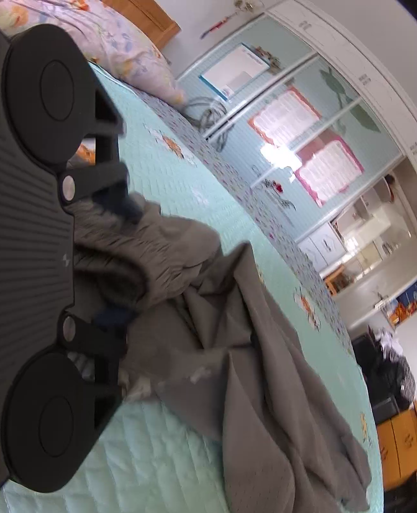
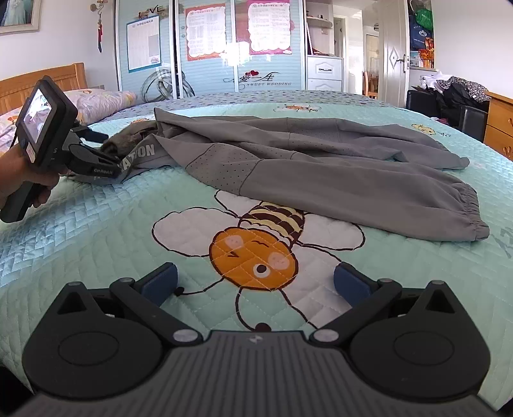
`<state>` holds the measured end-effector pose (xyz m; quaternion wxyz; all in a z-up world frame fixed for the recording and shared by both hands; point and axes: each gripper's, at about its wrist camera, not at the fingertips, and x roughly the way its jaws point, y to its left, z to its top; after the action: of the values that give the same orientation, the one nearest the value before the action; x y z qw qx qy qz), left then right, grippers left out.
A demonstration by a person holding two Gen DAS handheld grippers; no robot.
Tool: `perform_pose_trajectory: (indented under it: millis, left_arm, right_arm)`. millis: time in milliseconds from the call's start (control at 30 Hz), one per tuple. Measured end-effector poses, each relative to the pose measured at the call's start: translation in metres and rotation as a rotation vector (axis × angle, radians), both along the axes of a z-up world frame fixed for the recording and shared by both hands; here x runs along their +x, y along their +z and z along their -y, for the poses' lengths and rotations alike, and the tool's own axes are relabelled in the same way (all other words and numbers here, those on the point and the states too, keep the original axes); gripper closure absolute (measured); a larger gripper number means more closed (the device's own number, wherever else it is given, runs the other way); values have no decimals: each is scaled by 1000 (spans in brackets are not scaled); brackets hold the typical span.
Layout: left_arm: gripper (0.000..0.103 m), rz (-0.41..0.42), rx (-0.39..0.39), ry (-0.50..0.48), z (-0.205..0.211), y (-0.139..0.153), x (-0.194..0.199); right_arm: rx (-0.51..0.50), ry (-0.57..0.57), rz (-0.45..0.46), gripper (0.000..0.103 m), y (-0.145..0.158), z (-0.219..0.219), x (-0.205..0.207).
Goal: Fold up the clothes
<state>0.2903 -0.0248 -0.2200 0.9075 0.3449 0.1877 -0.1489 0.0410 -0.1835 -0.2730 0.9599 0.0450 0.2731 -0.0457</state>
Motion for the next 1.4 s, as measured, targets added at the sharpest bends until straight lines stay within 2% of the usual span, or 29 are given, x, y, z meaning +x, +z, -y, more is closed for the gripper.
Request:
perform_pose_trajectory:
  millis: [67,167,433,567,633,767,800,833,900,1033,1100,1167,1233,1267,1333,1400]
  left_arm:
    - [63,-19,-12,17,-5,3,4]
    - [72,-23,-46,45,-11,11,10]
    - [75,-32,-286,135,-38,52,40]
    - [75,-17,-357,176,-58,73,58]
    - [75,-19,-380,203,-69,84,76]
    - [72,-58,-418,299,-98,105,138]
    - [72,-58,-409,331,-104,108,154]
    - [76,-48,-380,367,-107,111,170]
    - [76,-15,-329,439,-114,114,199]
    - [72,-22,-304,554,-133,113,232]
    - [61,-92,-331,523,-142,104,222]
    - [29,-153,-355,459,-145,92,195]
    - [17,-190,-378,410,-152,80,156]
    - [16,-220,-414,389,-160,73,133]
    - [15,-307,-540,379,-177,59,96]
    - [11,-379,-719,414,-197,47,73]
  right_arm:
    - [1,5,4,0,0,1,0]
    - [-12,4,12,0,-2,-1,0]
    - [-20,7,19,0,-3,-2,0]
    - [-23,8,23,0,-4,-3,0]
    - [-25,8,25,0,-4,-3,0]
    - [-26,8,26,0,-5,-4,0]
    - [-28,9,26,0,-5,-4,0]
    - [-31,10,27,0,-5,-4,0]
    - [-35,11,29,0,-6,-5,0]
    - [-49,11,34,0,-7,-6,2]
    - [-48,9,31,0,-6,-6,4]
    - [-41,8,33,0,-7,-5,4]
    - [-48,7,39,0,-8,-6,3]
    - [-54,6,40,0,-8,-7,3]
    - [-53,3,41,0,-7,-7,2]
    - [-50,0,39,0,-7,-7,1]
